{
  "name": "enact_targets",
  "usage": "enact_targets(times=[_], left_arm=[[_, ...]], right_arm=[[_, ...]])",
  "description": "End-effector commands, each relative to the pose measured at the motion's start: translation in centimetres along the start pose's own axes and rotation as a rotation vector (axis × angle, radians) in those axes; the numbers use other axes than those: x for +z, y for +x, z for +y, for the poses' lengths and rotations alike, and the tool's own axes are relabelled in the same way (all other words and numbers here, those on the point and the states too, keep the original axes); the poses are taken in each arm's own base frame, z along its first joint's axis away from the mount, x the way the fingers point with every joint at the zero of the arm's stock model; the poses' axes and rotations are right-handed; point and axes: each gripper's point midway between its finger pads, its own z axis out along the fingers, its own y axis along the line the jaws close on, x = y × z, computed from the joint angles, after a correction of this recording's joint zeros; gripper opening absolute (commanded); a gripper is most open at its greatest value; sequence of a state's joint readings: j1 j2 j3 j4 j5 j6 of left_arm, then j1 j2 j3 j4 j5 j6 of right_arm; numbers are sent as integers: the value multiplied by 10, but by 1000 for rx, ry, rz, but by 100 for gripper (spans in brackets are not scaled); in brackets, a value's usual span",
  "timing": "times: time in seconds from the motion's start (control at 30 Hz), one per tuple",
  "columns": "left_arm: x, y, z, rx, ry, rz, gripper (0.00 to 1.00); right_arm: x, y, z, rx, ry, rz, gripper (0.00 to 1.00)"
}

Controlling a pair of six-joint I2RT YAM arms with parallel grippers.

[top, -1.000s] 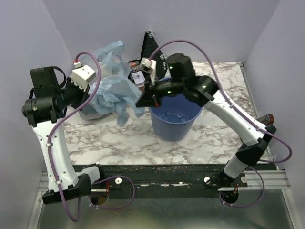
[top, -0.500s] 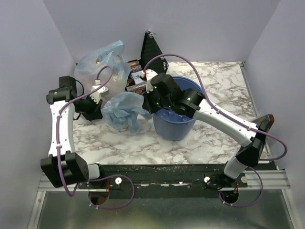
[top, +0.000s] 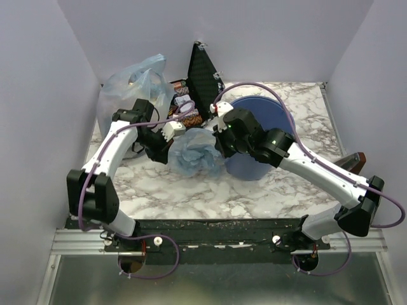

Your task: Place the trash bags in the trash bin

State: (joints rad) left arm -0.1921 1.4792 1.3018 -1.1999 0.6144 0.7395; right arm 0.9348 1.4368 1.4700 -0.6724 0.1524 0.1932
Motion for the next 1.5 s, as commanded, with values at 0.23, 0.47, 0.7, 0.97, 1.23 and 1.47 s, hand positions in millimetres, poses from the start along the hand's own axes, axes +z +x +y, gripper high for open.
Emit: enact_targets(times=[0.23, 0.47, 0.7, 0.97, 1.23, 1.47], left_arm=[[-21, 2, 0, 149, 65, 114, 0], [-21, 14, 21, 298, 103, 240, 0], [-7, -85, 115, 4, -194, -1, 33], [-52, -115, 51, 49, -523, -616, 84], [30, -74, -61, -275, -93, -573, 66], [92, -84, -91, -367, -161, -683, 73]], right_arm=[[0, 34, -5, -270, -151, 66, 1], [-19, 53, 32, -352, -421, 95, 1], [-5, 63, 32, -165, -441, 183, 1], [17, 58, 22, 76, -453, 236, 1], [18, 38, 15, 232, -492, 223, 1], [21, 16, 14, 376, -502, 196, 1]])
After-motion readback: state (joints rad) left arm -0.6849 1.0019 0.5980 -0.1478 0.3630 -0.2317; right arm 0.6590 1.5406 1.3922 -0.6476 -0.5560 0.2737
